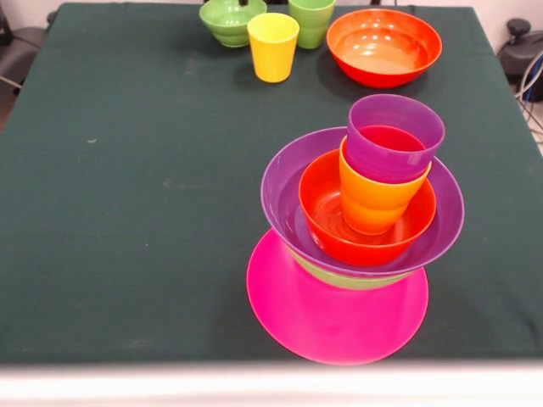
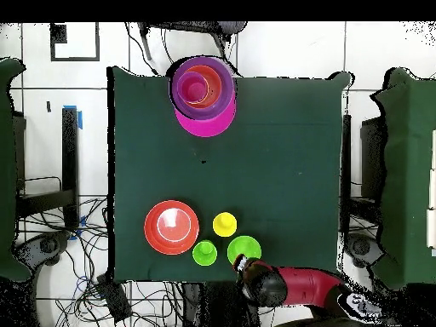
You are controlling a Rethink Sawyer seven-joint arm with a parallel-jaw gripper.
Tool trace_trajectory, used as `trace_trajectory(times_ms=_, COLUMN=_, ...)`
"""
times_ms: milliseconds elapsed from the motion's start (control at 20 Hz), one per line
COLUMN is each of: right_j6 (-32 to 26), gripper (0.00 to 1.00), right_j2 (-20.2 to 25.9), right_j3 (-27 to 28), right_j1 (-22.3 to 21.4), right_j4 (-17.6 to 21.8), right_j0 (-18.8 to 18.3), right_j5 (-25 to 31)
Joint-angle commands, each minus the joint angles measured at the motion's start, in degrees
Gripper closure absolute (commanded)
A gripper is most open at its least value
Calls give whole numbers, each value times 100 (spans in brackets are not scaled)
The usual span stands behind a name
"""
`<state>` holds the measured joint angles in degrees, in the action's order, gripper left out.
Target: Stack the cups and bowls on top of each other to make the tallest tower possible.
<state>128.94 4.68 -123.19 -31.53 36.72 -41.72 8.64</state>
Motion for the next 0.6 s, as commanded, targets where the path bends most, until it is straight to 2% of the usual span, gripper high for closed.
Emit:
trace_trajectory(times_ms=50, right_j6=-105, gripper=0, right_j2=255, right_j3=582, right_j1=210, right_j4=376, right_j0=72, right_j5=-156)
trace_trajectory(times_ms=600, right_j6=-150, gripper=0, right_j2=330, right_j3=675, right_j1=209, right_j4=395, right_j0=-9, right_j5=-159)
